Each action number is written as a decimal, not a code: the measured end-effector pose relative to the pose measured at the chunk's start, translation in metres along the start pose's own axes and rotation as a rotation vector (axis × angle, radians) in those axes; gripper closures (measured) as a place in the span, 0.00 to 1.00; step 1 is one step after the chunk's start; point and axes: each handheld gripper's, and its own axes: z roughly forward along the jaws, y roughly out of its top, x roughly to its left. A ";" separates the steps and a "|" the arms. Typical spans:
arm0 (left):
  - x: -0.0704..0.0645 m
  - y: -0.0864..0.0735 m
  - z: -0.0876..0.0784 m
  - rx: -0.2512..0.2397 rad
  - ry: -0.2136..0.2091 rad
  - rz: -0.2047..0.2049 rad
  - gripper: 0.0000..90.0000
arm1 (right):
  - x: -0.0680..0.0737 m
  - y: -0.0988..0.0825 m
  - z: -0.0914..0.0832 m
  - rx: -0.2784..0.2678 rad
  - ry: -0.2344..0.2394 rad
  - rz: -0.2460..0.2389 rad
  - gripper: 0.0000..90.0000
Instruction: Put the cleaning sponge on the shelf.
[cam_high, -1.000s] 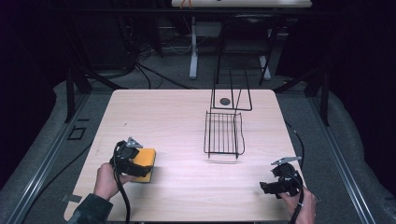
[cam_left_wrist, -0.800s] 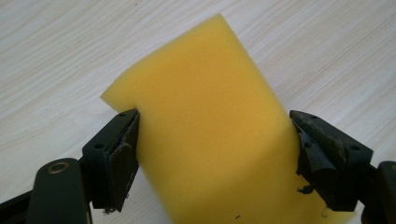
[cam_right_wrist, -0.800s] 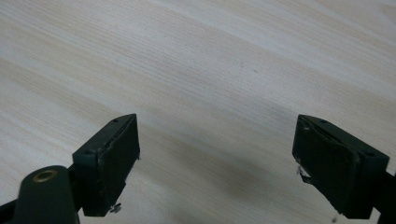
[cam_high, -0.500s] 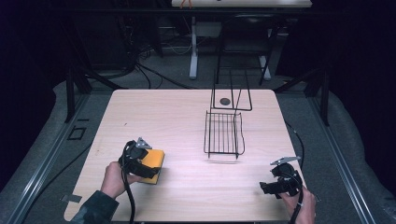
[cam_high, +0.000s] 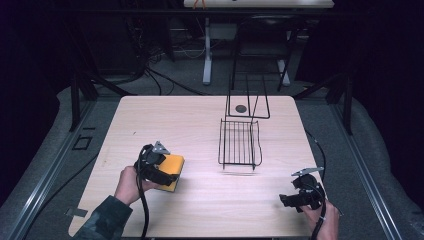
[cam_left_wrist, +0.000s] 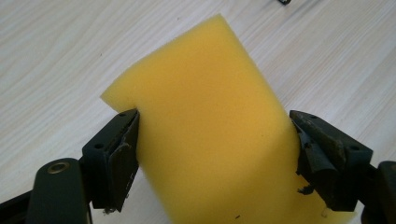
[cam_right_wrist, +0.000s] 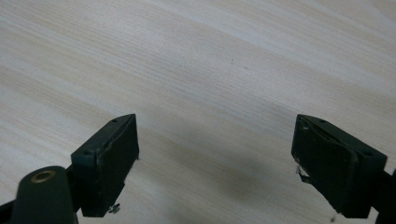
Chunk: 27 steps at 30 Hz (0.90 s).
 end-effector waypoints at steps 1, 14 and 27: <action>-0.001 0.002 0.000 -0.006 0.001 0.001 0.23 | 0.000 0.000 -0.001 0.000 0.002 0.000 0.16; -0.012 0.035 0.006 -0.007 -0.002 0.078 0.23 | -0.001 0.000 -0.001 -0.009 -0.004 -0.003 0.16; -0.018 0.061 0.011 -0.014 -0.019 0.109 0.23 | 0.000 -0.001 -0.001 0.001 -0.008 -0.006 0.16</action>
